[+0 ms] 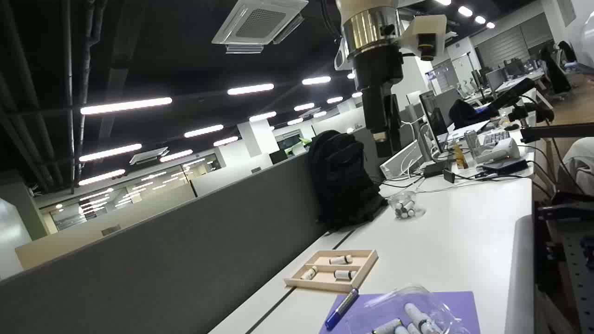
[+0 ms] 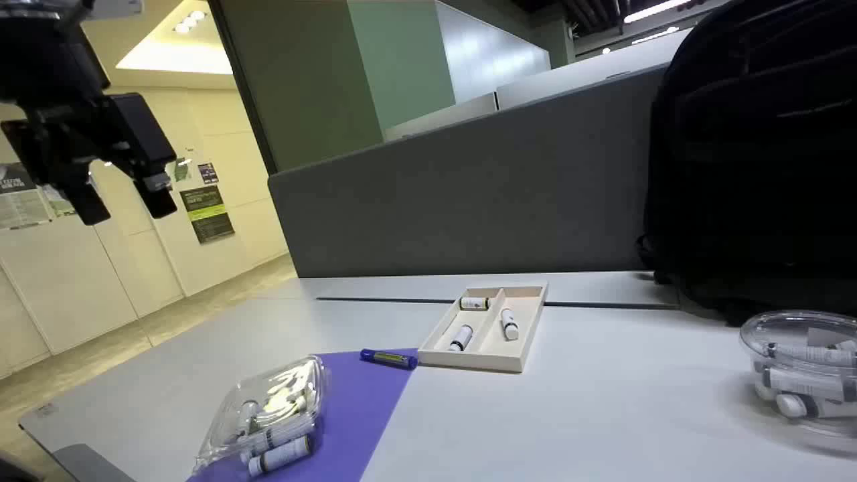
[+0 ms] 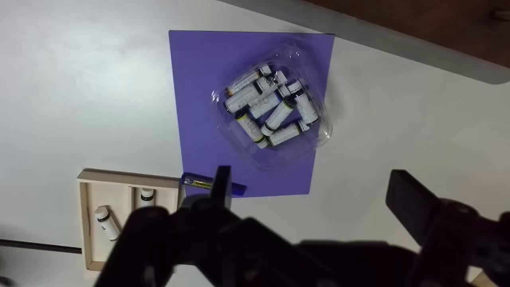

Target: Put the marker in the right compartment of the box

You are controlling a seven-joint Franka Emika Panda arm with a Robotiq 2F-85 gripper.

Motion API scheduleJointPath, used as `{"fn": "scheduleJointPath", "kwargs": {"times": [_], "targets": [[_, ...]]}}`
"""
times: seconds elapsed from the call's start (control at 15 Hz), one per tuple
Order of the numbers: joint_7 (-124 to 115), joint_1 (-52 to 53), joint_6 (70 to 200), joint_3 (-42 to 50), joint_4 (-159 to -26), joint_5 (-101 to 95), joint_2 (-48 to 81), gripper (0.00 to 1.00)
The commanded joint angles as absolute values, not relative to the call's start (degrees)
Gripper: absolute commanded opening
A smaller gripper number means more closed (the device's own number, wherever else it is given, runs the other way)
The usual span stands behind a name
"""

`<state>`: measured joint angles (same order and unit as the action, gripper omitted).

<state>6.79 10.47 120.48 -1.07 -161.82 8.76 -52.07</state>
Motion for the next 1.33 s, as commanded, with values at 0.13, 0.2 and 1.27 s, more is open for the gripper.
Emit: {"fn": "scheduleJointPath", "kwargs": {"times": [0.13,0.2,1.27], "targets": [[6.8,10.4,120.1,-1.2,-161.9,8.8,-51.7,1.00],[6.8,10.4,120.1,-1.2,-161.9,8.8,-51.5,1.00],[10.1,9.5,122.9,1.3,-158.5,8.5,-46.9,1.00]]}}
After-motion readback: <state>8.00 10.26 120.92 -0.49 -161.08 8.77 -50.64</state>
